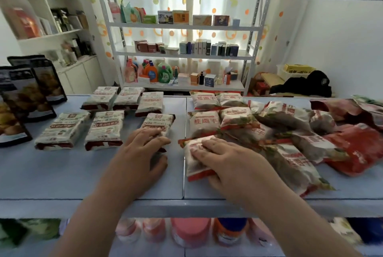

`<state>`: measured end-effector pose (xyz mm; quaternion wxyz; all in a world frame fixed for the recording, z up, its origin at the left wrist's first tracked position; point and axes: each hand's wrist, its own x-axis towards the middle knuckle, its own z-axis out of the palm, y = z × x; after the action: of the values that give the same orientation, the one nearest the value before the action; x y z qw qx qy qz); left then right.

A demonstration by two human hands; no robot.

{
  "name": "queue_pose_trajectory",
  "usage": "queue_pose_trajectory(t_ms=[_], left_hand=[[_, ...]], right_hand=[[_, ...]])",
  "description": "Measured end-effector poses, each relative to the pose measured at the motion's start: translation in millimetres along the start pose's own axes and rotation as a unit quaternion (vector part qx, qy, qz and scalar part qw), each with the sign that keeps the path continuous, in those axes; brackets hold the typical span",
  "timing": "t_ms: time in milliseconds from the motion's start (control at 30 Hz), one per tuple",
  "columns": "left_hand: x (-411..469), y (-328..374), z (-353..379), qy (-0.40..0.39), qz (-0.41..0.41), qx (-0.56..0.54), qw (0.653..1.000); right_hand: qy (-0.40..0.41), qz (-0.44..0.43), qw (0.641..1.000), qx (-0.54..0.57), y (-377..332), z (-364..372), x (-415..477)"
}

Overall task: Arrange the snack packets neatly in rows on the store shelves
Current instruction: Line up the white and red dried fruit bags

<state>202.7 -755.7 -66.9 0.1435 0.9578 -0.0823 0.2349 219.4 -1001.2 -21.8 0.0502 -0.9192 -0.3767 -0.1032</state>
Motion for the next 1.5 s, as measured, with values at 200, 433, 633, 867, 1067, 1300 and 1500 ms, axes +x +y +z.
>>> queue_pose_trajectory(t_ms=[200,433,633,867,1067,1300,1500], left_hand=[[0.6,1.9,-1.5,-0.006,-0.010,-0.013,1.000],[0.6,10.1,-8.7,-0.001,-0.020,0.005,1.000],[-2.8,68.8,-14.9,0.026,0.073,-0.137,0.988],[-0.3,79.0,11.8,-0.081,0.079,-0.172,0.979],[-0.3,81.1,10.9,-0.071,0.121,-0.161,0.977],[-0.4,80.5,9.9,-0.089,0.147,-0.154,0.973],[-6.5,82.6,12.2,-0.104,0.141,-0.094,0.980]], right_hand=[[0.006,-0.007,0.998,0.058,7.9,4.9,-6.4],[-0.020,-0.005,0.995,0.097,15.0,3.2,-11.6],[-0.038,0.079,0.987,0.138,27.4,4.5,-31.3],[-0.041,0.121,0.985,0.116,38.9,-9.1,-46.9],[0.000,0.202,0.975,0.094,52.8,-29.1,-62.3],[0.068,0.291,0.954,0.018,41.1,-4.8,-34.3],[0.081,0.240,0.967,-0.003,33.0,10.2,-33.4]])
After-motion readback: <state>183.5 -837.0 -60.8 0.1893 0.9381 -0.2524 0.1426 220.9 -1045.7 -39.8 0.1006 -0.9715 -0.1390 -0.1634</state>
